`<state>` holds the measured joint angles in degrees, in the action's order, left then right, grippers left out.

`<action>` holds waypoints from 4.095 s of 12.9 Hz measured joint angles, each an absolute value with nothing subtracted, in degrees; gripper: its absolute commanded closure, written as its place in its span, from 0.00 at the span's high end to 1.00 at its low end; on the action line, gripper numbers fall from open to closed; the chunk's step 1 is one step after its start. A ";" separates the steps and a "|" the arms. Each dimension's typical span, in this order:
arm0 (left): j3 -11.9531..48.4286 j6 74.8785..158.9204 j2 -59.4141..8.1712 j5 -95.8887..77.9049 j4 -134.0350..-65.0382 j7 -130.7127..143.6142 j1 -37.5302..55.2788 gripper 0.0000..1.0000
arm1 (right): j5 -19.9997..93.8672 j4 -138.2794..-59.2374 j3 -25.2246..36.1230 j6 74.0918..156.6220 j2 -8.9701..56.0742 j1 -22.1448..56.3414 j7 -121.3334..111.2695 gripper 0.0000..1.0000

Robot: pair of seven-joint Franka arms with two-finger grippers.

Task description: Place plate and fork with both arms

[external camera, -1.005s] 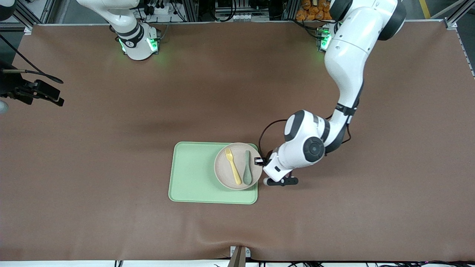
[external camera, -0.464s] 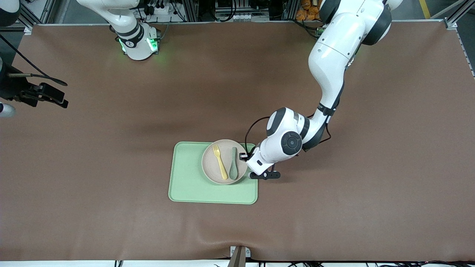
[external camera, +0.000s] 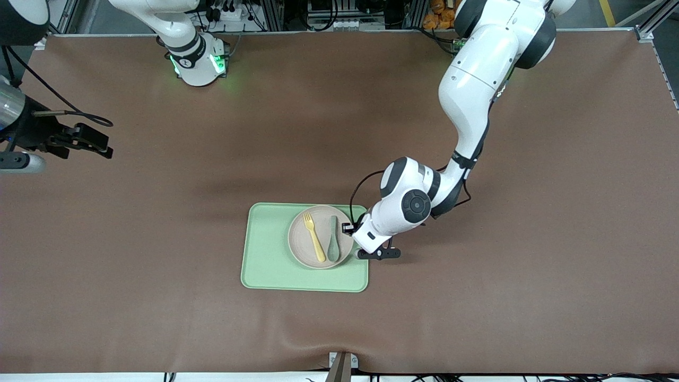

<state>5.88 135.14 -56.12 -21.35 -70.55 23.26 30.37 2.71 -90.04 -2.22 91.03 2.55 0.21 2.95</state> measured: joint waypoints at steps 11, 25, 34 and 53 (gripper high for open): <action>5.42 130.81 -51.98 -21.35 -68.02 23.26 30.47 1.00 | 6.07 -78.17 -2.55 95.23 19.96 9.90 13.09 1.00; 2.09 91.93 -6.42 -0.33 -89.49 23.63 15.16 1.00 | -0.43 -66.34 -2.29 118.21 46.32 28.49 23.01 0.80; 1.94 94.77 3.52 0.96 -97.36 10.18 8.43 1.00 | -3.47 -65.80 -2.22 123.00 53.86 31.59 20.85 0.59; 7.66 89.62 0.17 1.58 -88.01 4.80 -1.88 1.00 | -3.90 -65.61 -2.02 125.65 56.95 32.54 20.79 0.12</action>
<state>7.66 89.62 0.17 1.58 -88.01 4.80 -1.88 -3.90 -65.61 -2.02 125.65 56.95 32.54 20.79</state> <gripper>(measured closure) 0.000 0.762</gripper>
